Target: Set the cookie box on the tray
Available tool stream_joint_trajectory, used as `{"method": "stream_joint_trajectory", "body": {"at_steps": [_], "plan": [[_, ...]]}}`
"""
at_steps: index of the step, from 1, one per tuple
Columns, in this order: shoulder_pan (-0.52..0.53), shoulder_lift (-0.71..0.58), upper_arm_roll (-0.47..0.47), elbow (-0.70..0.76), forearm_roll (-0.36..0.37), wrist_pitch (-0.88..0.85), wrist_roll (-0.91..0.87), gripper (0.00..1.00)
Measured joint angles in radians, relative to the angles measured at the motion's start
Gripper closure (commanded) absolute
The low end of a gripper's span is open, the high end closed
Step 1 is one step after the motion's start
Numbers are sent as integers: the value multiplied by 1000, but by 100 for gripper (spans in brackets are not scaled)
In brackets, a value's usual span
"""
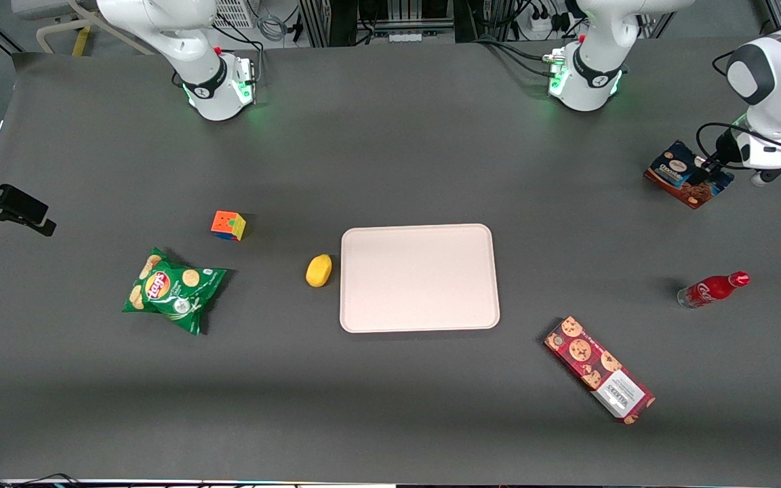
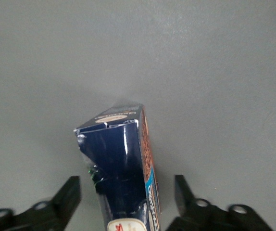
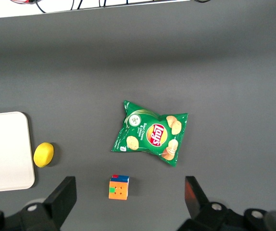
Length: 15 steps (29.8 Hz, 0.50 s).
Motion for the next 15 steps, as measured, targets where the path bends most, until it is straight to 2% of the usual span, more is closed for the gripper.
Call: {"method": "stream_joint_trajectory", "body": {"at_steps": [15], "plan": [[-2,-1,-5,17,1,-3,0,100]]}}
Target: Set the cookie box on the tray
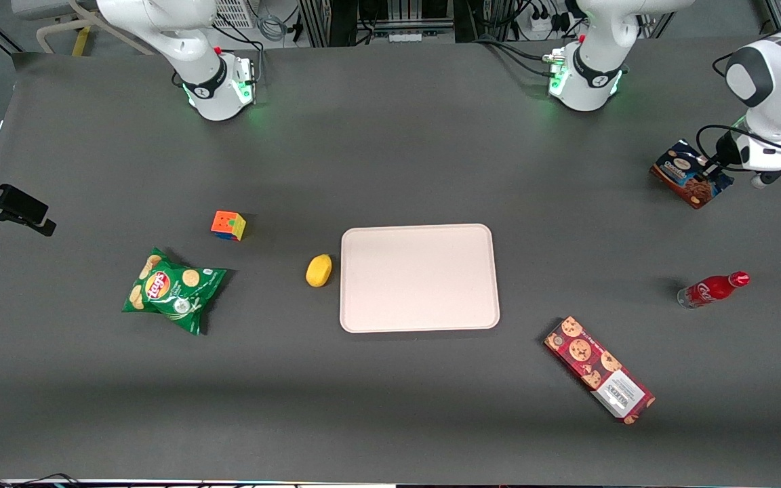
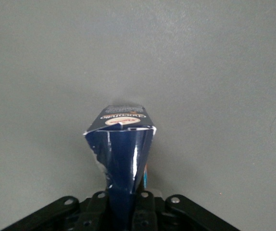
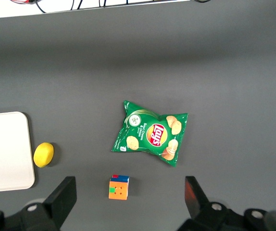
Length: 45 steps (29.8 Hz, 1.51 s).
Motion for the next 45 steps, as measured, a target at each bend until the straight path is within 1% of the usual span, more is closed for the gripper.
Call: {"method": "stream_joint_trajectory", "body": {"at_steps": [2,5,11,15,21,27,31,34,37,41,45], "plan": [[-1,-19,-11,21,0,-46,1,100],[-2,-65,-54,77,1,-167,3,100],[-5,-157,-206,264,-4,-476,3,100],[-9,-182,-324,426,-55,-676,14,100],[-18,-150,-485,711,-142,-955,40,100],[-24,-36,-637,1010,-216,-1147,45,100],[-27,55,-743,1149,-252,-1187,45,100],[-27,115,-821,1195,-285,-1181,40,100],[-28,176,-906,1205,-301,-1135,-1,100],[-31,274,-1015,1201,-301,-1034,-80,100],[-40,383,-1084,1175,-277,-906,-141,100]]}}
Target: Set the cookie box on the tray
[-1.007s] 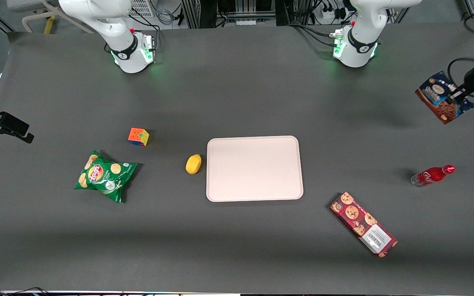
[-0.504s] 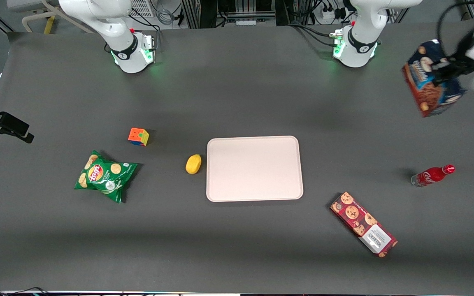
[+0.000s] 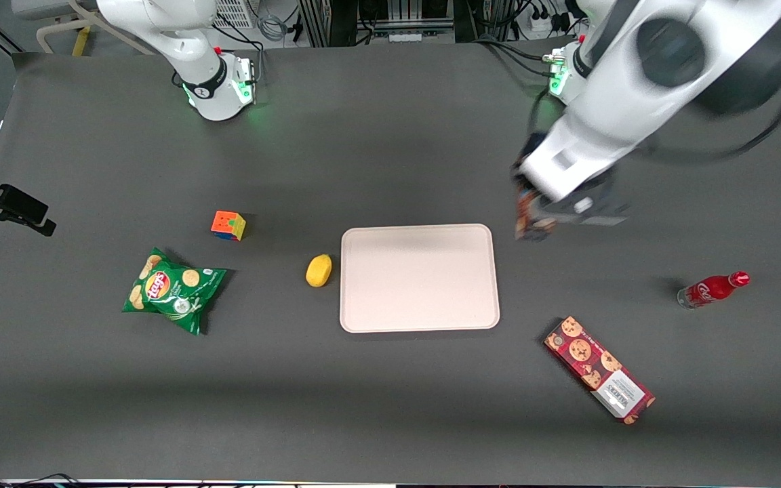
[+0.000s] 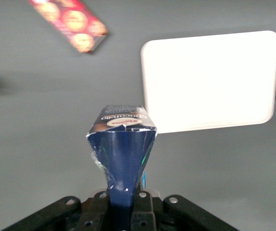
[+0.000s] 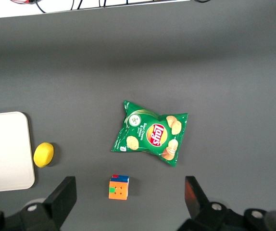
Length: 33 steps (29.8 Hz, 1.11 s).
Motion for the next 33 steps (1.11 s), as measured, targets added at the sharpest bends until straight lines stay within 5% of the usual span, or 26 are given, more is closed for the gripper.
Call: {"method": "stream_joint_trajectory", "body": {"at_steps": [12,29,30,31,33], "plan": [[-8,230,-24,-230,131,467,-134,100],[-4,319,-20,-251,218,594,-180,100],[-4,327,-20,-251,233,595,-181,89],[-4,334,-20,-250,244,602,-181,66],[-3,341,-20,-250,251,616,-183,5]]}}
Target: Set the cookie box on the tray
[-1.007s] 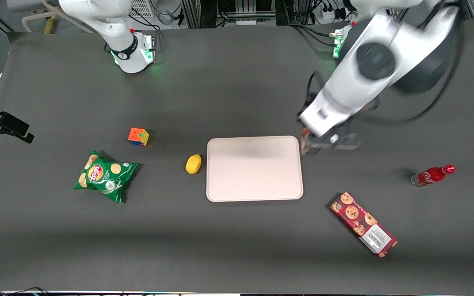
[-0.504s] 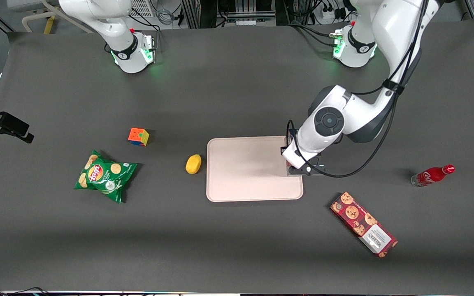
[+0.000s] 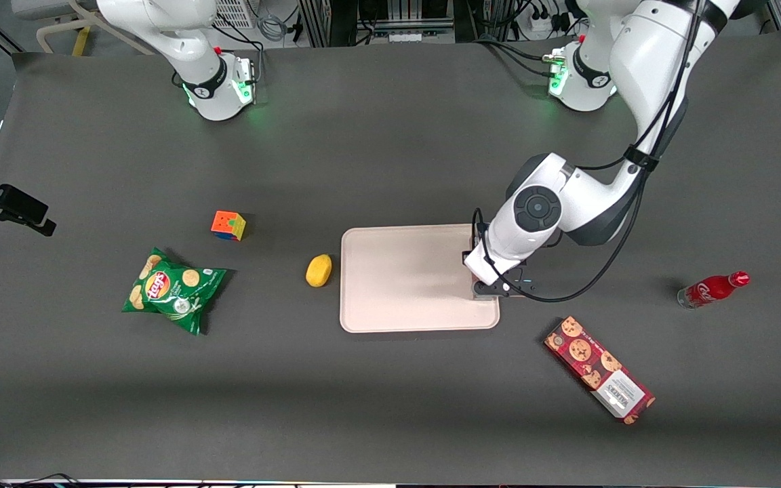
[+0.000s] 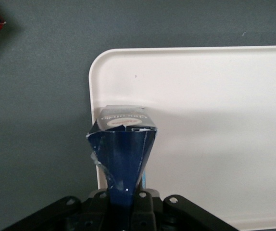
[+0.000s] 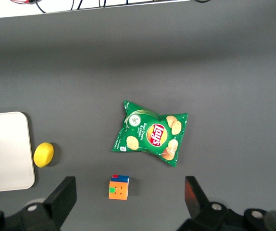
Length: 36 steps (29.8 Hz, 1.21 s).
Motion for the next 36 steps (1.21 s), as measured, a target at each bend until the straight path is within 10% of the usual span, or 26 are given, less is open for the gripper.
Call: {"method": "stream_joint_trajectory", "body": {"at_steps": [17,36], "plan": [[8,-6,5,29,7,-15,-4,0],[29,-277,207,652,-54,-1031,372,0]]}}
